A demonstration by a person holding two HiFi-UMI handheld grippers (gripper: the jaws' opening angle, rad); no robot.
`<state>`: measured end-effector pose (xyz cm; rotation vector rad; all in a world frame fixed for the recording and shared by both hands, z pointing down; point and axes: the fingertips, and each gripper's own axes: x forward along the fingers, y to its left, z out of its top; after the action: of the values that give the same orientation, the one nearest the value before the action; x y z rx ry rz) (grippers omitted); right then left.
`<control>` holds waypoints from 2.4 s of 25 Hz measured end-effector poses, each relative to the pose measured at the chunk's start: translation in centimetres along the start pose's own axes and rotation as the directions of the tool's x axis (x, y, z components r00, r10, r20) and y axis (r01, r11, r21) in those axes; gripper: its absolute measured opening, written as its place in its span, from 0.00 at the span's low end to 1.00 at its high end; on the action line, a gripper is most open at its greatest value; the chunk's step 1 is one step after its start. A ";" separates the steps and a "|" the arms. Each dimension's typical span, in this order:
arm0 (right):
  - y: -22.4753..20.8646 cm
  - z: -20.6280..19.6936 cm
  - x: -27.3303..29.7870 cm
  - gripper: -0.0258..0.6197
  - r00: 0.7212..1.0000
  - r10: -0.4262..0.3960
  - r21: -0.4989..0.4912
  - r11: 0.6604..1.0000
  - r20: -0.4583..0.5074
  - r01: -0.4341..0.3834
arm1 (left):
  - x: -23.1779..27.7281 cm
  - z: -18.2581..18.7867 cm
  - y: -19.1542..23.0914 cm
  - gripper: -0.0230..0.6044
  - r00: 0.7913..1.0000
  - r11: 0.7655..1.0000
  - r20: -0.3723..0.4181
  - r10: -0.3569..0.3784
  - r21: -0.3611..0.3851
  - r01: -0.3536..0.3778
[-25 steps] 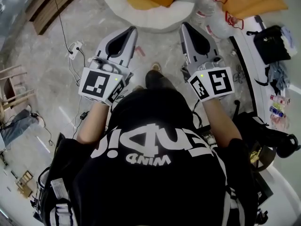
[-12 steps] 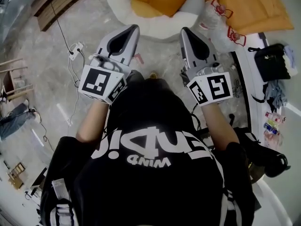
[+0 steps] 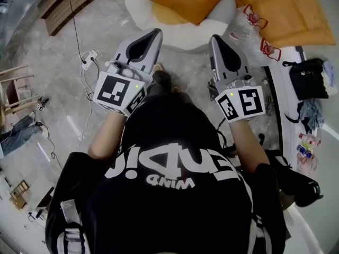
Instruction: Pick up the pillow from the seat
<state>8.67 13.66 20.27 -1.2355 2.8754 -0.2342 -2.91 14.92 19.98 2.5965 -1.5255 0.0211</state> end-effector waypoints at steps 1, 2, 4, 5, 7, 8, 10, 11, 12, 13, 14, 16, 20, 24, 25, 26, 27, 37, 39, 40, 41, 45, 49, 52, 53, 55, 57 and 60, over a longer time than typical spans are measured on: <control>-0.1 0.0 0.5 0.07 1.000 0.000 0.000 1.000 -0.002 0.000 | 0.2 0.0 0.4 0.05 1.000 1.000 -0.009 0.002 -0.005 -0.002; -0.2 0.1 1.0 0.07 1.000 0.001 0.002 1.000 -0.004 -0.001 | 0.5 0.1 0.9 0.05 1.000 1.000 -0.019 0.006 -0.012 -0.006; -0.3 0.0 2.4 0.07 1.000 0.007 0.008 1.000 -0.007 -0.007 | 0.9 0.1 1.9 0.05 0.999 1.000 -0.032 0.012 -0.016 -0.012; -0.2 -0.1 3.1 0.07 1.000 0.012 0.011 1.000 -0.009 -0.012 | 1.1 0.0 2.5 0.05 0.999 1.000 -0.032 0.013 -0.014 -0.013; -0.2 -0.3 4.4 0.07 1.000 0.016 0.015 1.000 -0.015 -0.016 | 1.7 -0.4 3.6 0.05 1.000 1.000 -0.024 0.006 -0.013 -0.006; -0.2 -0.4 5.1 0.07 1.000 0.014 0.016 1.000 -0.020 -0.014 | 2.0 -0.6 4.2 0.05 1.000 1.000 -0.024 0.001 -0.017 -0.002; -0.1 -0.5 6.7 0.07 1.000 0.009 0.017 1.000 -0.026 -0.009 | 2.4 -0.8 5.6 0.05 0.999 1.000 -0.032 -0.006 -0.025 0.006; 0.0 -0.5 7.5 0.07 1.000 0.008 0.017 1.000 -0.027 -0.007 | 2.5 -0.9 6.3 0.05 0.999 1.000 -0.037 -0.009 -0.028 0.008; 0.1 -0.4 8.2 0.07 1.000 0.006 0.018 1.000 -0.027 -0.005 | 2.6 -0.9 7.0 0.05 0.999 1.000 -0.041 -0.012 -0.029 0.011; 0.1 -0.4 9.0 0.07 1.000 0.004 0.018 1.000 -0.026 -0.003 | 2.8 -1.0 7.6 0.05 0.999 0.999 -0.045 -0.014 -0.030 0.013; 0.0 -0.3 9.6 0.07 1.000 0.001 0.019 1.000 -0.024 -0.001 | 3.0 -1.0 8.2 0.05 0.999 0.999 -0.048 -0.016 -0.031 0.015; -0.4 -0.2 10.7 0.07 1.000 -0.008 0.022 1.000 -0.021 0.009 | 3.7 -1.0 9.2 0.05 0.998 0.999 -0.052 -0.021 -0.032 0.019; -1.1 0.3 12.8 0.07 0.999 -0.034 0.021 0.999 -0.009 0.034 | 5.1 -0.2 11.1 0.05 0.998 0.999 -0.046 -0.042 -0.025 0.041; -1.5 1.0 14.6 0.07 0.998 -0.063 0.014 0.998 0.004 0.063 | 6.3 0.6 13.1 0.05 0.997 0.998 -0.039 -0.066 -0.022 0.065; -1.6 1.2 14.9 0.07 0.997 -0.074 0.012 0.997 0.006 0.074 | 6.6 0.7 13.5 0.05 0.997 0.997 -0.037 -0.075 -0.025 0.074; -1.8 1.3 15.2 0.07 0.996 -0.086 0.010 0.996 0.009 0.086 | 7.0 0.8 13.8 0.05 0.996 0.996 -0.036 -0.084 -0.028 0.083; -2.0 1.4 15.4 0.07 0.995 -0.099 0.009 0.995 0.010 0.099 | 7.3 0.8 14.1 0.05 0.995 0.995 -0.036 -0.094 -0.030 0.093; -5.4 2.2 16.8 0.07 0.988 -0.157 0.012 0.987 0.009 0.157 | 11.3 1.0 14.9 0.05 0.988 0.988 -0.044 -0.149 -0.047 0.147; -6.7 2.2 17.3 0.07 0.987 -0.159 0.015 0.987 0.002 0.159 | 12.7 0.9 15.1 0.05 0.988 0.988 -0.047 -0.150 -0.049 0.148; -7.2 2.2 17.6 0.07 0.988 -0.157 0.016 0.987 0.000 0.157 | 13.3 0.9 15.1 0.05 0.987 0.988 -0.049 -0.150 -0.051 0.148; -7.7 2.3 17.9 0.07 0.988 -0.153 0.019 0.988 0.001 0.153 | 13.9 0.9 15.1 0.05 0.987 0.988 -0.051 -0.150 -0.053 0.147; -10.1 2.9 19.2 0.07 0.990 -0.142 0.030 0.990 0.009 0.141 | 17.0 1.0 15.0 0.05 0.987 0.987 -0.061 -0.152 -0.058 0.148; -13.6 3.4 20.1 0.07 0.990 -0.138 0.049 0.989 0.016 0.137 | 20.9 0.8 14.5 0.05 0.984 0.986 -0.082 -0.160 -0.051 0.156; -16.7 3.8 20.6 0.07 0.989 -0.144 0.061 0.988 0.027 0.142 | 24.0 1.0 13.9 0.05 0.982 0.986 -0.088 -0.167 -0.043 0.164; -17.7 3.9 20.7 0.07 0.989 -0.145 0.064 0.988 0.031 0.143 | 24.9 1.2 13.7 0.05 0.982 0.985 -0.085 -0.169 -0.042 0.166; -19.3 4.2 21.3 0.07 0.989 -0.142 0.070 0.988 0.035 0.139 | 26.6 1.8 13.6 0.05 0.983 0.985 -0.075 -0.169 -0.043 0.166; -20.1 4.2 22.1 0.07 0.991 -0.128 0.068 0.990 0.031 0.126 | 27.8 2.3 13.8 0.05 0.986 0.987 -0.066 -0.156 -0.048 0.153; -20.2 4.2 23.5 0.07 0.994 -0.104 0.068 0.992 0.021 0.103 | 28.8 2.9 14.8 0.05 0.991 0.991 -0.055 -0.121 -0.059 0.118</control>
<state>7.34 -17.57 20.23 -1.3672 2.7615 -0.3108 -1.88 -17.54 20.90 2.6138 -1.3301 0.0410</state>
